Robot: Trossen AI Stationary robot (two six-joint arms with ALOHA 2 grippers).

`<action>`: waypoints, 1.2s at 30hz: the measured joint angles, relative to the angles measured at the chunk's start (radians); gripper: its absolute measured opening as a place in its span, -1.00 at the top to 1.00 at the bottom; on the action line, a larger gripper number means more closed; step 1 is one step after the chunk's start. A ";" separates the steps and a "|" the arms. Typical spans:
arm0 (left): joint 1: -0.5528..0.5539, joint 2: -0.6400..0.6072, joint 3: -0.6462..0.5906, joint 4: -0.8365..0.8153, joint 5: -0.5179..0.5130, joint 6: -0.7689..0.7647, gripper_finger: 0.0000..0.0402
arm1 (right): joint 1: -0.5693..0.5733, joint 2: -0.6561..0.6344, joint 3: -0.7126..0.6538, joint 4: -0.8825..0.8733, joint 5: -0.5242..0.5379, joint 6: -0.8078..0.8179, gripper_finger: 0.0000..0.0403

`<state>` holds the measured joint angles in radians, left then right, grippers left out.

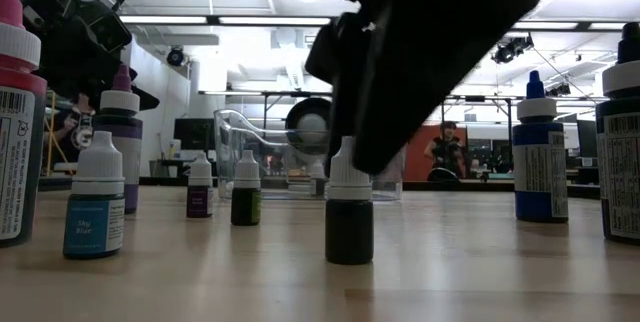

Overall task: Pick & Place food coloring
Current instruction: Put the small red food coloring bottle into the transparent bin

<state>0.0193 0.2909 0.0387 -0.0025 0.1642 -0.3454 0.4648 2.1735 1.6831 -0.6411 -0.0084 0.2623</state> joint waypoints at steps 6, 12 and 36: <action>0.000 0.000 0.000 0.000 0.000 0.000 -0.17 | 0.000 0.005 0.000 0.011 0.001 0.001 0.18; 0.000 0.000 0.000 0.000 0.000 0.000 -0.17 | 0.000 0.009 0.000 0.011 -0.001 0.000 0.18; 0.000 0.000 0.000 0.000 0.000 0.000 -0.17 | 0.007 0.009 0.000 0.010 -0.003 0.010 0.43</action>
<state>0.0192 0.2907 0.0389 -0.0024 0.1641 -0.3457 0.4721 2.1822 1.6833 -0.6308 -0.0116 0.2722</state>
